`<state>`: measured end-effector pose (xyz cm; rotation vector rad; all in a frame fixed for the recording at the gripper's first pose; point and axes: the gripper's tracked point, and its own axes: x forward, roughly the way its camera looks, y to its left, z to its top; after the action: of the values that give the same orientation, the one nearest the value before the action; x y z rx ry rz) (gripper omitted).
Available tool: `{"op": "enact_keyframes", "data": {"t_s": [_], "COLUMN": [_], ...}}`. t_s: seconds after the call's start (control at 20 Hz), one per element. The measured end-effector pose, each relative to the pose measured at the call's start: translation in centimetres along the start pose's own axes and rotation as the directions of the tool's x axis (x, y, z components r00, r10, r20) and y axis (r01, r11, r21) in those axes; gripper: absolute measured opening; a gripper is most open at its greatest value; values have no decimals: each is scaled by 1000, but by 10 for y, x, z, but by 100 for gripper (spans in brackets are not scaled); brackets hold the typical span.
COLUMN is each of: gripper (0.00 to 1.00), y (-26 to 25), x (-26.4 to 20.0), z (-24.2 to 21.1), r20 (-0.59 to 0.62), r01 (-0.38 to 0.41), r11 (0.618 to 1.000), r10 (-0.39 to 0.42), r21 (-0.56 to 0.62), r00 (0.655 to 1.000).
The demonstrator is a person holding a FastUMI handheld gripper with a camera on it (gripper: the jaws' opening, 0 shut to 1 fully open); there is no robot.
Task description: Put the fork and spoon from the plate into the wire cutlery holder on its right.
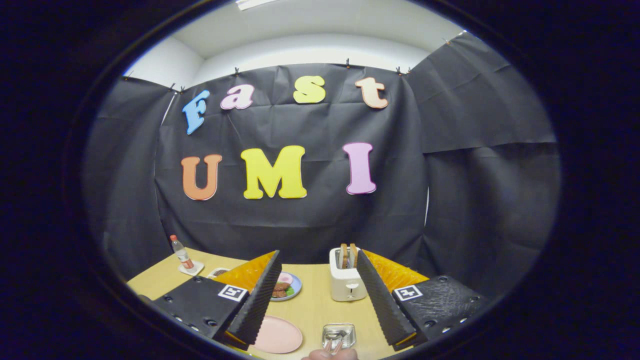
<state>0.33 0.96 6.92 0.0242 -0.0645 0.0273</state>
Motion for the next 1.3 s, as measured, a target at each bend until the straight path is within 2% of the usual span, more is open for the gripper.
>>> {"op": "enact_keyframes", "data": {"t_s": [0.4, 0.75, 1.3], "gripper": [91, 91, 92], "y": [3, 10, 14], "x": [-4, -13, -19], "z": [6, 17, 16], "r20": [33, 55, 70], "r01": [-8, -61, -84], "r11": [1000, 998, 996], "r10": [9, 62, 83], "r21": [-29, -9, 13], "r00": [999, 997, 994]}}
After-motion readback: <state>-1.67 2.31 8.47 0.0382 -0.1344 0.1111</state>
